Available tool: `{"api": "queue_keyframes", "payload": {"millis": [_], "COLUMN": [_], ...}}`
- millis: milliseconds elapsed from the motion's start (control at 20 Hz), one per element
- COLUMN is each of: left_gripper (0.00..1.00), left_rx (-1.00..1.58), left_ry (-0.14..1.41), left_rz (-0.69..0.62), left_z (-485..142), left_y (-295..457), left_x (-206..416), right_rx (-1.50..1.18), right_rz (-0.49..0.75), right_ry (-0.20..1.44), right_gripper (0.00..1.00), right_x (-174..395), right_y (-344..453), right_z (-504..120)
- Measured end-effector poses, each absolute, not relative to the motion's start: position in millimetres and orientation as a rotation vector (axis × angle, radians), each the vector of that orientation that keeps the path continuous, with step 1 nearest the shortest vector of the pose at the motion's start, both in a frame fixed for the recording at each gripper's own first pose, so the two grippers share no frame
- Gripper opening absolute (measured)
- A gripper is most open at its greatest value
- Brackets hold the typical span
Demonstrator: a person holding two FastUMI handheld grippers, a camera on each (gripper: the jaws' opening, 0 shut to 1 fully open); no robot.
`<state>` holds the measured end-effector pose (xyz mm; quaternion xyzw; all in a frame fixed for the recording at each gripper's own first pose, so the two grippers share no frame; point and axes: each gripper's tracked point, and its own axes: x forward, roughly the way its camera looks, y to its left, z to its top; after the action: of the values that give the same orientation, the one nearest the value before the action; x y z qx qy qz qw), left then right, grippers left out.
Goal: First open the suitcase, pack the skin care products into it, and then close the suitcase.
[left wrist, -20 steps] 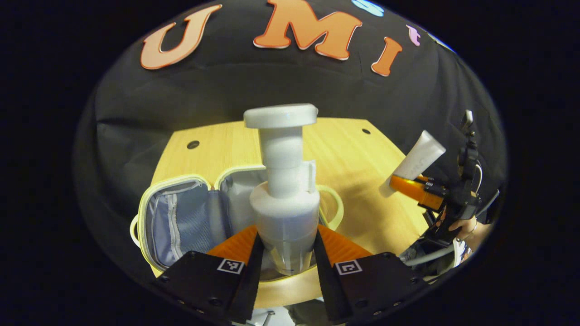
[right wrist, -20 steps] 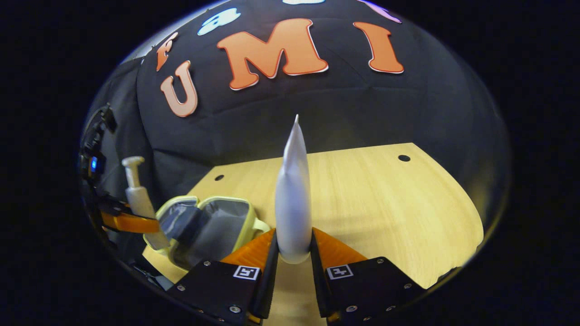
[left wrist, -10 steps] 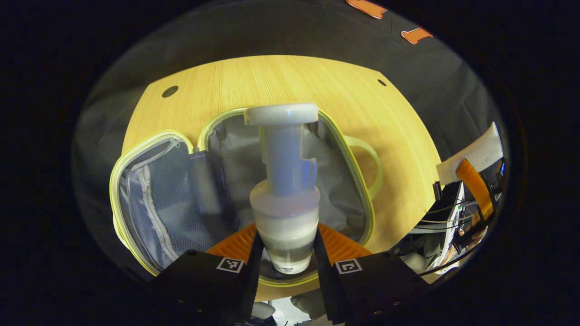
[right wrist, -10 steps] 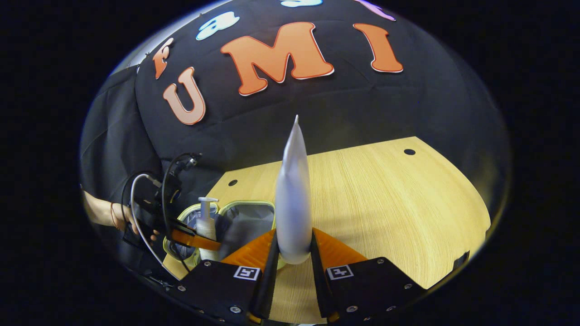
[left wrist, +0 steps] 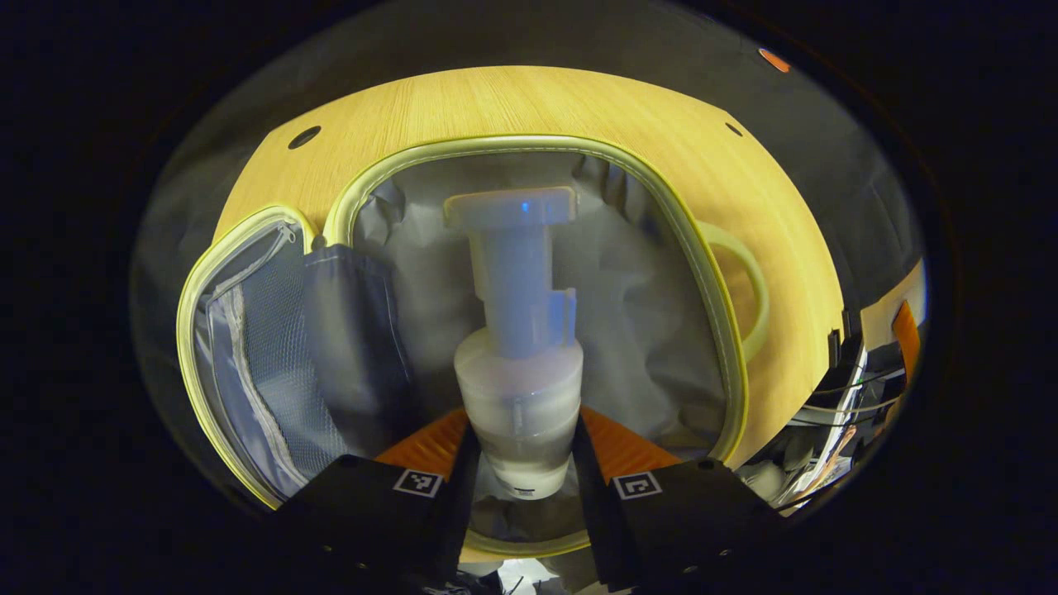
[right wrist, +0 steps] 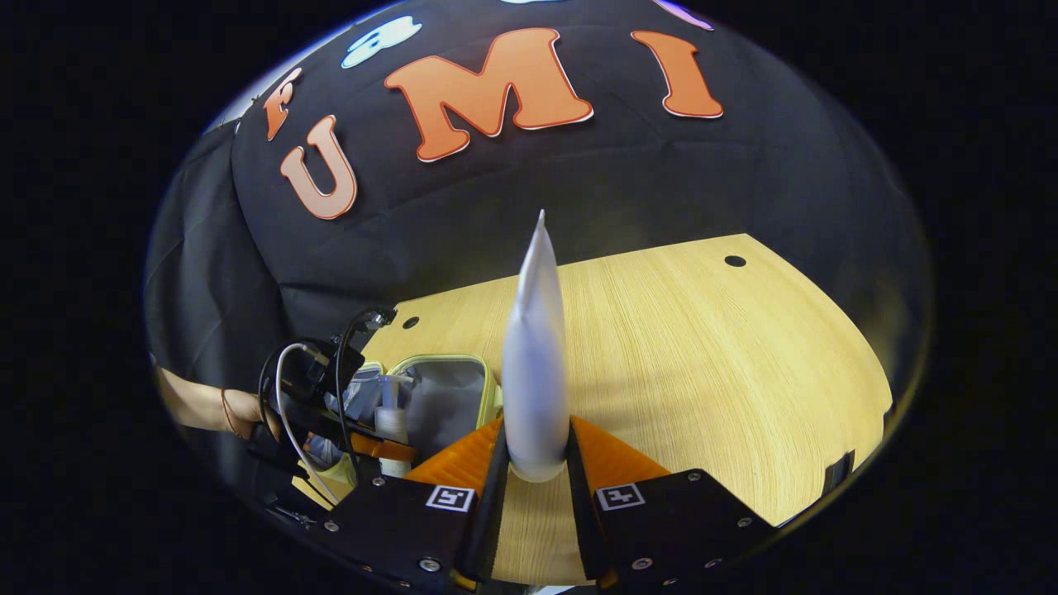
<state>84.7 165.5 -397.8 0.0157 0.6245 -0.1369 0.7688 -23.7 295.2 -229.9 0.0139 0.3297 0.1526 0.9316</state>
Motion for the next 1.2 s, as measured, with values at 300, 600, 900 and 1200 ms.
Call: {"api": "queue_keyframes", "payload": {"millis": [300, 600, 900, 1200], "left_gripper": [0.99, 0.99, 0.99, 0.99], "left_rx": [0.069, -0.05, -0.022, 0.06], "left_ry": [1.247, 1.144, 0.967, 0.834], "left_rz": [-0.298, -0.298, -0.296, -0.209], "left_z": [-372.6, -333.8, -278.0, -249.0], "left_y": [162.9, 163.4, 207.4, 279.0], "left_x": [97.3, 80.2, 71.4, 58.1], "right_rx": [0.026, 0.023, -0.008, -0.038], "right_rz": [0.346, 0.441, 0.552, 0.592], "right_ry": [0.694, 0.767, 0.957, 1.189], "right_gripper": [0.4, 0.4, 0.35, 0.4], "right_x": [-28.3, -34.1, -53.6, -71.0], "right_y": [307.4, 351.2, 412.1, 455.5], "right_z": [-231.8, -235.9, -270.5, -332.3]}}
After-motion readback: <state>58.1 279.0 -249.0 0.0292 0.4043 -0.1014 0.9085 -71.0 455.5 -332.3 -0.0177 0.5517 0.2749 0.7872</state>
